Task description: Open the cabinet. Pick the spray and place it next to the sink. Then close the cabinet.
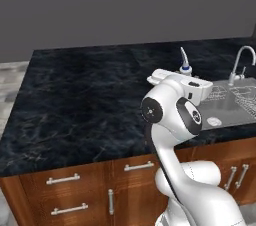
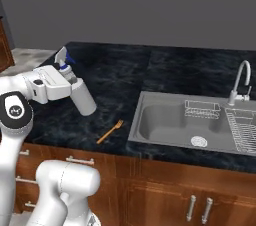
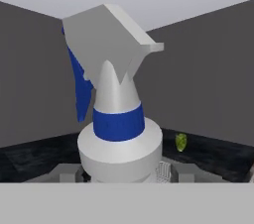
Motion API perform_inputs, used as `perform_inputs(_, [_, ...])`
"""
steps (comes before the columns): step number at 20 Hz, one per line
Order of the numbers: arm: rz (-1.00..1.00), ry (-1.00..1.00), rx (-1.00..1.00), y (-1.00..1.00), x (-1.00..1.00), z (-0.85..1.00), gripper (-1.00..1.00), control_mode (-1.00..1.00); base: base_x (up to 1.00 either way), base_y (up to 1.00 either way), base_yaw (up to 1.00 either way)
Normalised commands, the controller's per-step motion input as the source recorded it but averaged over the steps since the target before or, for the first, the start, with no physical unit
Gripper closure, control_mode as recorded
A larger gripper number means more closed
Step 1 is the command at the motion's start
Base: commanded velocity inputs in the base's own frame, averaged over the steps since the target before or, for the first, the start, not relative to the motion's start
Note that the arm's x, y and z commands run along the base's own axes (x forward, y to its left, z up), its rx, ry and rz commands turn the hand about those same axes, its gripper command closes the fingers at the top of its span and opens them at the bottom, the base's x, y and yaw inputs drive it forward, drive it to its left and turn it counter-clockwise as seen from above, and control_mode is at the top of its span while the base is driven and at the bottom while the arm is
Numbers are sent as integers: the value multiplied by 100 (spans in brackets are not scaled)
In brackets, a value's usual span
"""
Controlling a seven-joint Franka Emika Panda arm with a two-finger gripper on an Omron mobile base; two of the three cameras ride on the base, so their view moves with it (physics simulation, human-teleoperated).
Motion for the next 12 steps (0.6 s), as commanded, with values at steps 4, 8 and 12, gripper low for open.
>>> perform_inputs(4, [0,0,0,0,0,0,100,100,59,-35,22])
perform_inputs(8, [0,0,0,0,0,0,100,100,56,-36,16])
perform_inputs(12, [0,0,0,0,0,0,100,100,5,-15,0])
